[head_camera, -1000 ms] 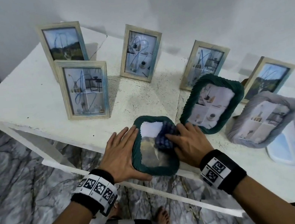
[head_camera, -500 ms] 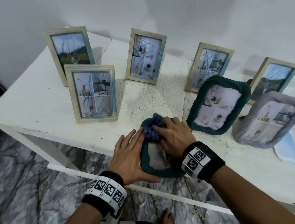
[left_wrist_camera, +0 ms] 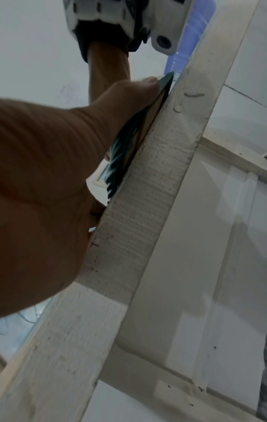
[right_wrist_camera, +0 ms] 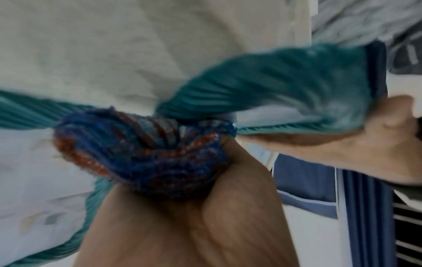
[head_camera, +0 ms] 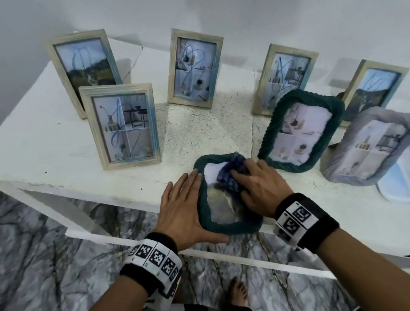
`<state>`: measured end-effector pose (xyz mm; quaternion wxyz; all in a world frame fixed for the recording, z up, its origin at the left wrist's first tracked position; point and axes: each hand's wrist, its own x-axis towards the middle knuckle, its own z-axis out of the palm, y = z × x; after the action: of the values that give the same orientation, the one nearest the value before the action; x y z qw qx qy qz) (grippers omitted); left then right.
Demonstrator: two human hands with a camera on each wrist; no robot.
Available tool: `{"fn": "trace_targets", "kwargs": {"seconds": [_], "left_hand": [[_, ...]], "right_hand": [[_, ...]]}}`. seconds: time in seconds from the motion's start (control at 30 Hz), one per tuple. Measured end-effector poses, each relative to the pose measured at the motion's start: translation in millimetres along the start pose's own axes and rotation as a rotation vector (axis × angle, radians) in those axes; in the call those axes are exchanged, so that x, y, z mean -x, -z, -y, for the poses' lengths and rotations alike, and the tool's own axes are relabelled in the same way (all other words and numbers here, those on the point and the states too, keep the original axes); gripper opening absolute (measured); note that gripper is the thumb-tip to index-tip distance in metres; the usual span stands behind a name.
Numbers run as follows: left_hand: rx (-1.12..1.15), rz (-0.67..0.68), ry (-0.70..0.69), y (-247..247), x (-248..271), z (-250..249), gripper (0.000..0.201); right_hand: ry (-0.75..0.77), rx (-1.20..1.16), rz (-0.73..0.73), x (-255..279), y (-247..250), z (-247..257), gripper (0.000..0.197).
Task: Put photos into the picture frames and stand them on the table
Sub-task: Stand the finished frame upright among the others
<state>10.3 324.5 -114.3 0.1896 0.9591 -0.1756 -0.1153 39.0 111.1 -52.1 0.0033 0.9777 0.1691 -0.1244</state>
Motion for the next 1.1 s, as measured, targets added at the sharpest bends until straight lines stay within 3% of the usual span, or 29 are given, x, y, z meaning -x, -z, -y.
{"fn": "trace_targets", "kwargs": {"seconds": [0.07,0.17,0.3,0.4,0.5,0.63,0.73,0.83,0.97,1.1], "left_hand": [[0.003,0.001,0.0,-1.3,-0.1,0.1,0.147],[0.006,0.006,-0.005,-0.1,0.2,-0.7,0.147],[0.017,0.004,-0.009,1.0,0.6,-1.6,0.146],[0.0,0.016,-0.006,3.0,2.0,-1.9,0.148],[-0.021,0.021,0.008,3.9,1.5,-4.1,0.15],[0.003,0.021,0.009,4.9,1.9,-5.1,0.151],[0.037,0.009,0.005,5.2,2.6,-5.8,0.149],[0.032,0.016,0.011,4.7,4.2,-6.4,0.148],[0.007,0.058,0.037,5.0,5.0,-7.3,0.147],[0.017,0.06,0.051,5.6,5.4,-15.8,0.135]], "right_hand": [[0.079,-0.023,0.0,9.7,-7.4,13.5,0.063],[0.232,-0.063,0.107,40.9,-10.0,14.4,0.056],[0.1,0.037,0.059,35.8,2.8,-5.8,0.051],[0.019,0.084,0.053,9.5,11.4,8.0,0.05],[0.131,0.005,0.047,2.0,7.9,30.0,0.054],[0.32,-0.004,0.151,26.8,4.9,12.9,0.047],[0.241,0.031,0.09,34.0,10.5,-13.7,0.043],[0.196,0.014,-0.001,38.7,8.4,-23.2,0.054],[0.096,-0.304,-0.171,68.2,-7.9,-44.9,0.056],[-0.077,-0.573,-0.203,115.9,-8.4,-86.4,0.052]]}}
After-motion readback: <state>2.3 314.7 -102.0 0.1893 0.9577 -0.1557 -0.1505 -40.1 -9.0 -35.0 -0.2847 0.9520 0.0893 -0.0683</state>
